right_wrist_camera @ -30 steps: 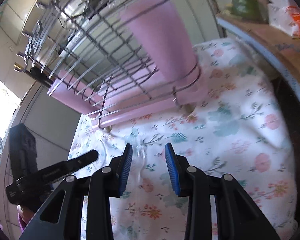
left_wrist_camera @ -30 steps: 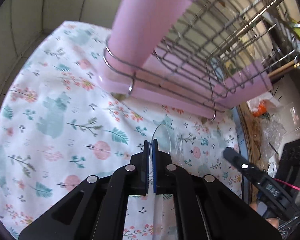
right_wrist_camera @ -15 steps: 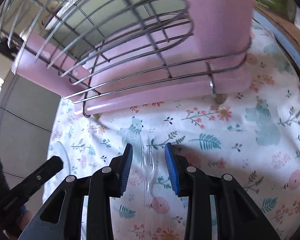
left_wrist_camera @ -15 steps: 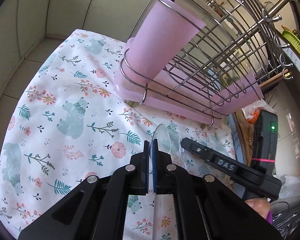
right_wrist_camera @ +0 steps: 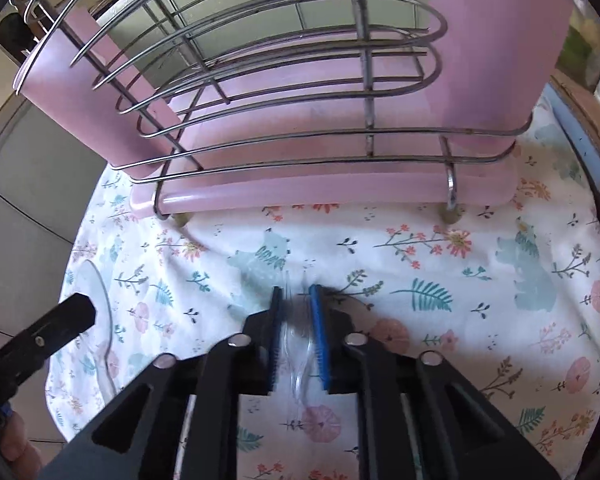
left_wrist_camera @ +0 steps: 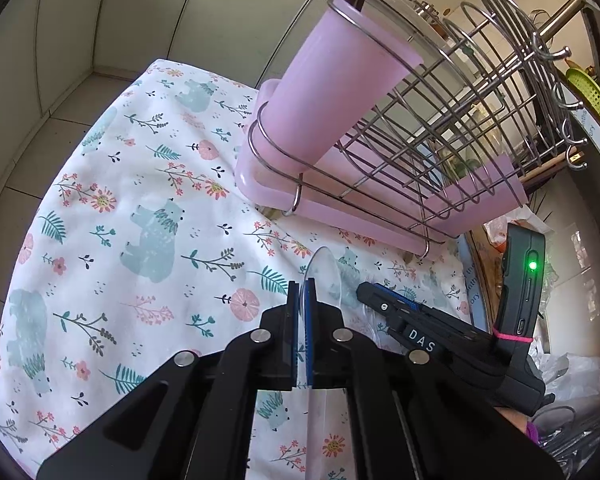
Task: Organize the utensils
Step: 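Lift the clear plastic spoon up toward the pink cup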
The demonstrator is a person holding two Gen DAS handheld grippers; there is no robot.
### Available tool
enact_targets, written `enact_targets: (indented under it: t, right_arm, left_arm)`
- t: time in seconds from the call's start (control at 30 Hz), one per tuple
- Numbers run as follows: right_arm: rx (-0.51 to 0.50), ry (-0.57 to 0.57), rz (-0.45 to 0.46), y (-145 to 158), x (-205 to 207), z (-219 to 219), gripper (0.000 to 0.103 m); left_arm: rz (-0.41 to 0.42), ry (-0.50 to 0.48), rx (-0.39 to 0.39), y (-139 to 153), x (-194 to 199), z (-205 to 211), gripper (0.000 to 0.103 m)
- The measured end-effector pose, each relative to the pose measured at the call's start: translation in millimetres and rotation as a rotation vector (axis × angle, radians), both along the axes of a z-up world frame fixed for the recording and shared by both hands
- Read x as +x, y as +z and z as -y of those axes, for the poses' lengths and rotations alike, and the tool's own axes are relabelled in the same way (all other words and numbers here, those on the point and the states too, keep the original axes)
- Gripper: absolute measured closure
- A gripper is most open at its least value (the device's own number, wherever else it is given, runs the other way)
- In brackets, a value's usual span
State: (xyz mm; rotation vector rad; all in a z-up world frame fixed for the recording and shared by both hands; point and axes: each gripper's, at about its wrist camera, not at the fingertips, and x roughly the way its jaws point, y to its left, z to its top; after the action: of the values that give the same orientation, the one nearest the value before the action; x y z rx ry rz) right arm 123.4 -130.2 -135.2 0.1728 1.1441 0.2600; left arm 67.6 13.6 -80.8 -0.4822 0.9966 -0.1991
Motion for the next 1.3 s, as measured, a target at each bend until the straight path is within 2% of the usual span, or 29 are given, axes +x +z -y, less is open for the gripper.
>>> enact_targets:
  t: [0.2, 0.37, 0.73, 1.1, 1.3]
  right_arm:
    - [0.073, -0.019, 0.038, 5.7, -9.4, 14.3, 0.091]
    - [0.127, -0.03, 0.12, 28.8, -23.1, 29.5, 0.091]
    - [0.17, -0.03, 0.288, 76.0, -53.8, 53.0, 0.091]
    - [0.189, -0.041, 0.355, 103.8, -73.2, 71.6, 0.091]
    - [0.197, -0.052, 0.394, 114.5, -82.4, 78.4, 0.091]
  left_arm:
    - [0.035, 0.019, 0.063, 7.7, -4.6, 5.3, 0.101]
    - [0.104, 0.042, 0.168, 20.0, -12.4, 11.5, 0.101]
    - [0.195, 0.064, 0.271, 42.7, -26.4, 23.1, 0.101]
    - [0.238, 0.067, 0.297, 53.7, -37.7, 27.6, 0.101]
    - [0.275, 0.076, 0.268, 61.4, -41.5, 25.1, 0.101]
